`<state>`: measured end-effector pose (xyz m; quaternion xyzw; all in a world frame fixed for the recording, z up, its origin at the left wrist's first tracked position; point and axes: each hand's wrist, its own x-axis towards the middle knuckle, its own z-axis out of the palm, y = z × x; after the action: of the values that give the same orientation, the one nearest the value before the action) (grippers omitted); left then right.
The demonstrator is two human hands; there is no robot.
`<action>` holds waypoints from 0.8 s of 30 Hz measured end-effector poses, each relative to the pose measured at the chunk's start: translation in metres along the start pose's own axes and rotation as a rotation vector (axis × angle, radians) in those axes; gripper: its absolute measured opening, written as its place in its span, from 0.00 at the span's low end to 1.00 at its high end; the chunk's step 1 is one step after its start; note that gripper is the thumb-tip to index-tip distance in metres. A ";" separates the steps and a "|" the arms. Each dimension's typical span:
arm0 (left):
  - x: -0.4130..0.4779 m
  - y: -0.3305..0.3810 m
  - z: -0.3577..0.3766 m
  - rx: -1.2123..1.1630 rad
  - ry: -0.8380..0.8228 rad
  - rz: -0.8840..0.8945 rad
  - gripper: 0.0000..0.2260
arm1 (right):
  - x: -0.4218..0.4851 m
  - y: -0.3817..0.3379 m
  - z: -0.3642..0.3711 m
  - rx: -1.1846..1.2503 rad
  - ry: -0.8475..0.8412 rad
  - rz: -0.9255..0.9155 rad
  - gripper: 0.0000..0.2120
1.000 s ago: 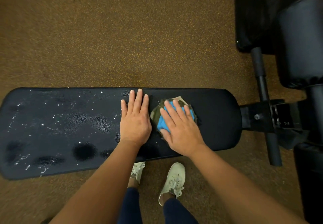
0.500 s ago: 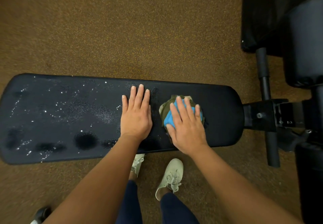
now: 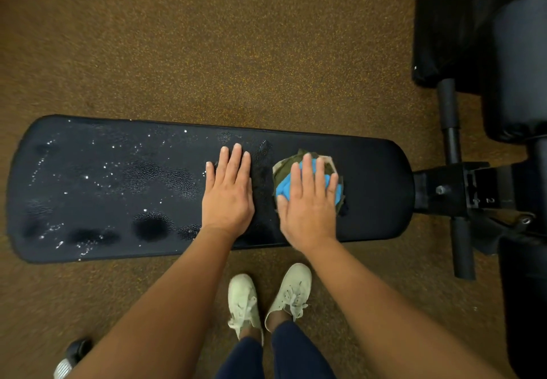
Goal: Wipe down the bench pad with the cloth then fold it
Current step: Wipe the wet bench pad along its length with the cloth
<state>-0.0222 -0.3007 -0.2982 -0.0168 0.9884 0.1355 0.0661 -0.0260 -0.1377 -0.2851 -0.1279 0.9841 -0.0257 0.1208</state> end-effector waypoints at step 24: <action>-0.011 -0.018 0.000 -0.025 0.017 0.031 0.24 | -0.016 -0.028 0.009 0.003 0.000 -0.048 0.32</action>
<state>-0.0104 -0.3184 -0.3012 -0.0036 0.9873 0.1487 0.0554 -0.0021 -0.1610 -0.2878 -0.1513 0.9807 -0.0299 0.1204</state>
